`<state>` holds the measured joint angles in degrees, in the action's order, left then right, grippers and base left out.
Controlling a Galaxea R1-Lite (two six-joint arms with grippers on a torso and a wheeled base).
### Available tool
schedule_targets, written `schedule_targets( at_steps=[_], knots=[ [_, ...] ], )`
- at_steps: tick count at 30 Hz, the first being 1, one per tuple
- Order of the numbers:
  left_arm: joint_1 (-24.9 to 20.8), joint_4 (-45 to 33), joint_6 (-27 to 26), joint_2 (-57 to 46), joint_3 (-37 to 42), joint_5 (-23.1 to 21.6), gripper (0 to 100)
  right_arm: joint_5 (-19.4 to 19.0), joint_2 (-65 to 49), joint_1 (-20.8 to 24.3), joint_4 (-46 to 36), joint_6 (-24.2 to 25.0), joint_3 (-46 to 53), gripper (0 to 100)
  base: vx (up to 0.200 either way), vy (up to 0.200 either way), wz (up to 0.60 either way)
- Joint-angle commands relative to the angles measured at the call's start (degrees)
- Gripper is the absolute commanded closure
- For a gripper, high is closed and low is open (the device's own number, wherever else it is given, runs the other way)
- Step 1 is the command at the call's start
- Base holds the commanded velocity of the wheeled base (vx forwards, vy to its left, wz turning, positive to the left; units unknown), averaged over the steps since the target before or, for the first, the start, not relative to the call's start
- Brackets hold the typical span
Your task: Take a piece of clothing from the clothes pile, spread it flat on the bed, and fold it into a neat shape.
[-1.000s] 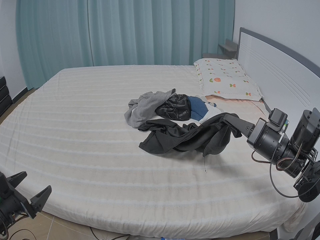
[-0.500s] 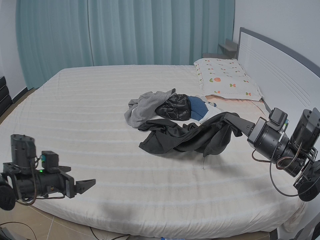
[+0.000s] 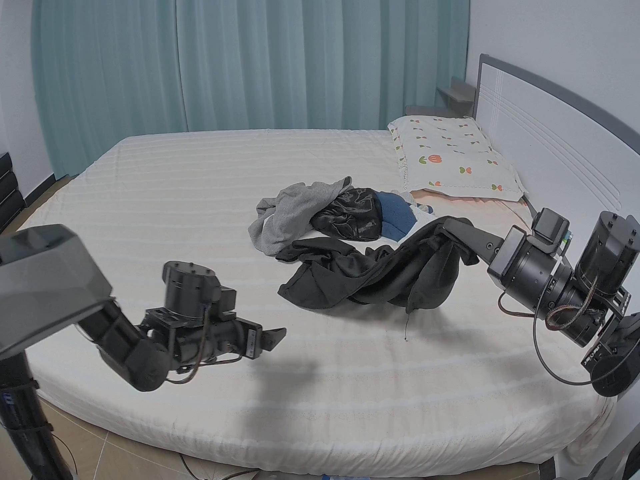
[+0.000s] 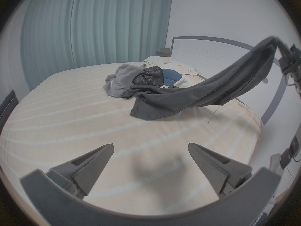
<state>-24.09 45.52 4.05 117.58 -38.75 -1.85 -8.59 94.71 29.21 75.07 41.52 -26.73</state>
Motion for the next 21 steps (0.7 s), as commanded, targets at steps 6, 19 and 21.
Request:
schedule_targets(
  at_steps=[6, 19, 21],
  knots=[
    [-4.3, 2.64, 3.51, 18.04, -14.24, 2.56, 0, 0.07, 1.53, 1.38, -2.3, -0.48, -6.58, 100, 0.0, 0.0, 0.0],
    [-5.71, 2.2, 4.39, 31.92, -36.57, 9.68, 0, 0.42, -1.19, 2.08, -3.7, -1.71, -8.07, 100, 0.0, 0.0, 0.0],
    [-5.53, 1.85, 4.48, 33.51, -39.38, 10.91, 0, 0.33, -1.37, 1.99, -3.7, -1.71, -8.16, 100, 0.0, 0.0, 0.0]
  ],
)
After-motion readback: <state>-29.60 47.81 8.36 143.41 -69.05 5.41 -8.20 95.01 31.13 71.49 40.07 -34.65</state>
